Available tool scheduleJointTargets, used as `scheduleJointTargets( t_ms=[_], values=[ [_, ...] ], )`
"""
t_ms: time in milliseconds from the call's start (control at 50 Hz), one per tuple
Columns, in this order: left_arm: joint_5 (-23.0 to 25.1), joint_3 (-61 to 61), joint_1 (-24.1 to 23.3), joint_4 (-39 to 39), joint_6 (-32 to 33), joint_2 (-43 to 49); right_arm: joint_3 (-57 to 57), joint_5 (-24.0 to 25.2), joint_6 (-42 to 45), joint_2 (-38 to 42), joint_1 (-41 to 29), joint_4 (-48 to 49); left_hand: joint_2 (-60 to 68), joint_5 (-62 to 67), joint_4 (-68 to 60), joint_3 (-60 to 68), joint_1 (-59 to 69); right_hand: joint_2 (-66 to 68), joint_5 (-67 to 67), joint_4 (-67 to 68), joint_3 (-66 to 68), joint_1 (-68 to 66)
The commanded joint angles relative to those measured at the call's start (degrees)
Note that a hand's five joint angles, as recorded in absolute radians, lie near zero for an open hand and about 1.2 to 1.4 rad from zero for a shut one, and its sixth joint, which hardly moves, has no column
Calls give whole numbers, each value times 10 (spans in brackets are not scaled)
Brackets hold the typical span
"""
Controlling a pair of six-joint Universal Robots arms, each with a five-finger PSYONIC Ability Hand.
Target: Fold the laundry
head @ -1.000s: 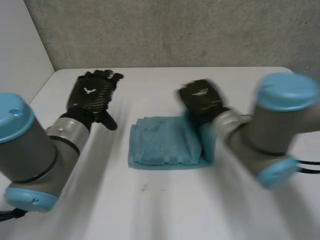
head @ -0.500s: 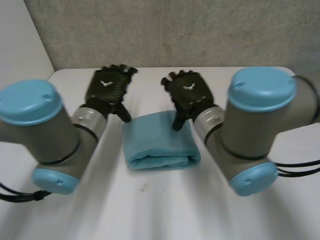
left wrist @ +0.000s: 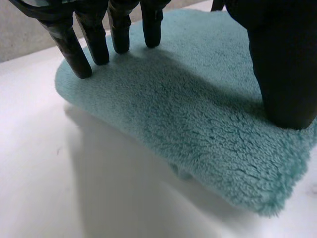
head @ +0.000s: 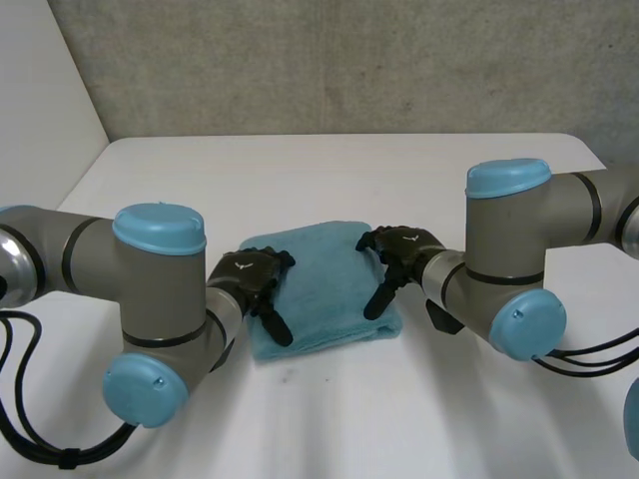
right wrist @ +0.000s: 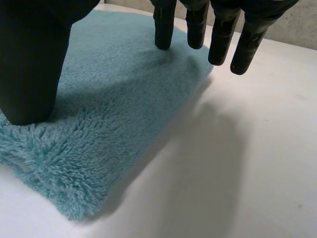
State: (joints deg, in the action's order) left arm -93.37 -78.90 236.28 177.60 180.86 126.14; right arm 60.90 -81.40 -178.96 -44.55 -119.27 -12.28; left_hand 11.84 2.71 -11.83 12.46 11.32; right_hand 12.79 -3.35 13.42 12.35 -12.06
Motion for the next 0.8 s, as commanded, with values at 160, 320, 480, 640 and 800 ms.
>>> scheduleJointTargets(
  t_ms=[160, 320, 480, 640, 800],
  values=[
    [-1, 27, 5, -13, 1, -157, 4, -15, -2, -200, 32, 0, -11, -20, 11, -17, -6, -28, 33, -34, -23, 21],
    [3, 53, 69, -73, 0, -248, 59, -102, 19, -344, 106, 26, -16, -25, 16, -22, -11, -28, 33, -34, -23, 21],
    [20, 59, 88, -123, -1, -313, 96, -104, 48, -374, 145, 23, -18, -27, 18, -24, -13, -28, 33, -34, -23, 21],
    [53, 53, 91, -141, -11, -336, 98, -101, 50, -374, 149, 12, -18, -27, 18, -24, -13, -28, 33, -34, -23, 21],
    [57, 44, 95, -138, -18, -342, 110, -99, 52, -374, 149, 13, -18, -27, 18, -24, -13, -28, 33, -34, -23, 21]
  ],
)
